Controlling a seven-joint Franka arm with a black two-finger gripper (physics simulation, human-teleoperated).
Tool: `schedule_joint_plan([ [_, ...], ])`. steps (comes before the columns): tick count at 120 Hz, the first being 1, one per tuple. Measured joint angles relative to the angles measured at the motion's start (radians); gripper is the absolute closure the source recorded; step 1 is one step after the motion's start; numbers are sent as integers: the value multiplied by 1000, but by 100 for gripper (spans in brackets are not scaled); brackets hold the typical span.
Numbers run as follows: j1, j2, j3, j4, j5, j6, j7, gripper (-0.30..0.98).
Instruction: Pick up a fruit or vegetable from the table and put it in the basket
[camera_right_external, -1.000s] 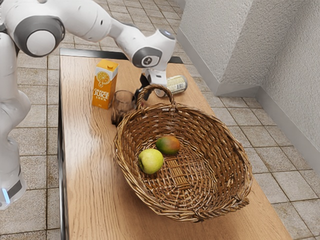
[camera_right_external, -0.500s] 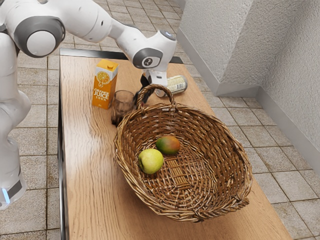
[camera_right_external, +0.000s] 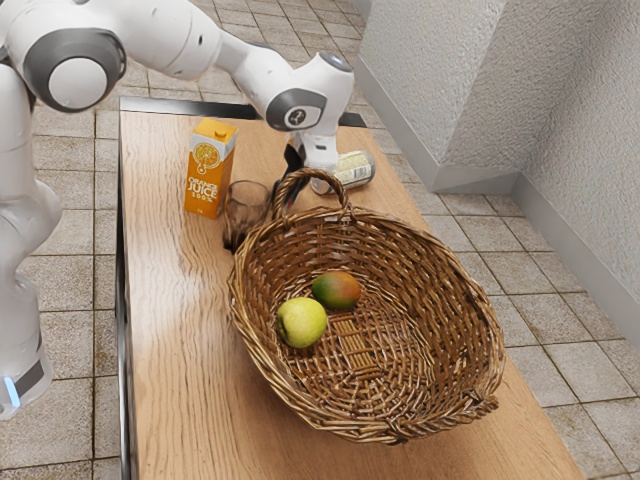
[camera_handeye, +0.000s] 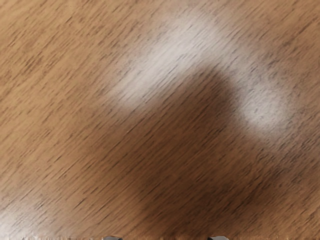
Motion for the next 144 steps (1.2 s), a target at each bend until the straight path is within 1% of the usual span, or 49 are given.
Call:
schedule_joint_plan([
  [23,-5,-105,-4,134,8,-83,0,51],
  [40,11,-129,-13,219,15,-159,0,52],
  [69,8,-162,-80,405,34,-292,-2,52],
  [86,4,-185,-127,457,50,-350,-6,53],
  [108,3,-205,-262,491,83,-402,-18,52],
  [144,-9,-203,-443,488,94,-439,-51,52],
])
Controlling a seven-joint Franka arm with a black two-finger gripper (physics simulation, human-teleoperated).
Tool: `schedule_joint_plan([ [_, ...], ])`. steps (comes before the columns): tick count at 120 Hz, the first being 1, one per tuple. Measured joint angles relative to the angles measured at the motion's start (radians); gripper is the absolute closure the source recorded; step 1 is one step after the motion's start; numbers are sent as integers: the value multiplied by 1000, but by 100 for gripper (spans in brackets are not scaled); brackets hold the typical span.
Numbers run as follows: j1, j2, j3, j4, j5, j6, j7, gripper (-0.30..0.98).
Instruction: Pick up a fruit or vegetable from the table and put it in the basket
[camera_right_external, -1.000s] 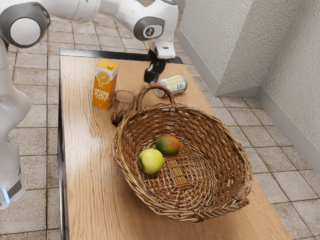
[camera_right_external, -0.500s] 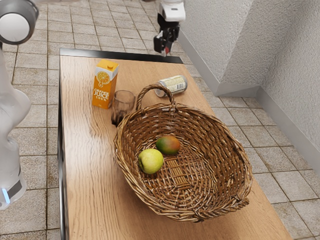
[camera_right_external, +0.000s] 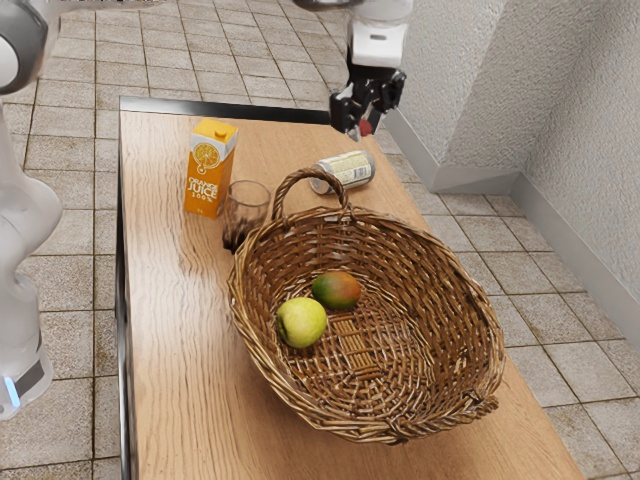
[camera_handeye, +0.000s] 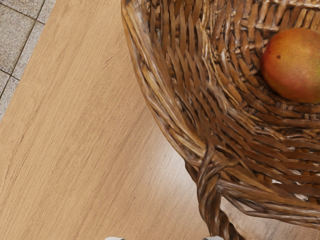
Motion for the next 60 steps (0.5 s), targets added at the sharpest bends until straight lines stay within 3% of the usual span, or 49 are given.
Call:
schedule_joint_plan([
  [60,-177,4,-43,-34,2,-34,-85,53],
])
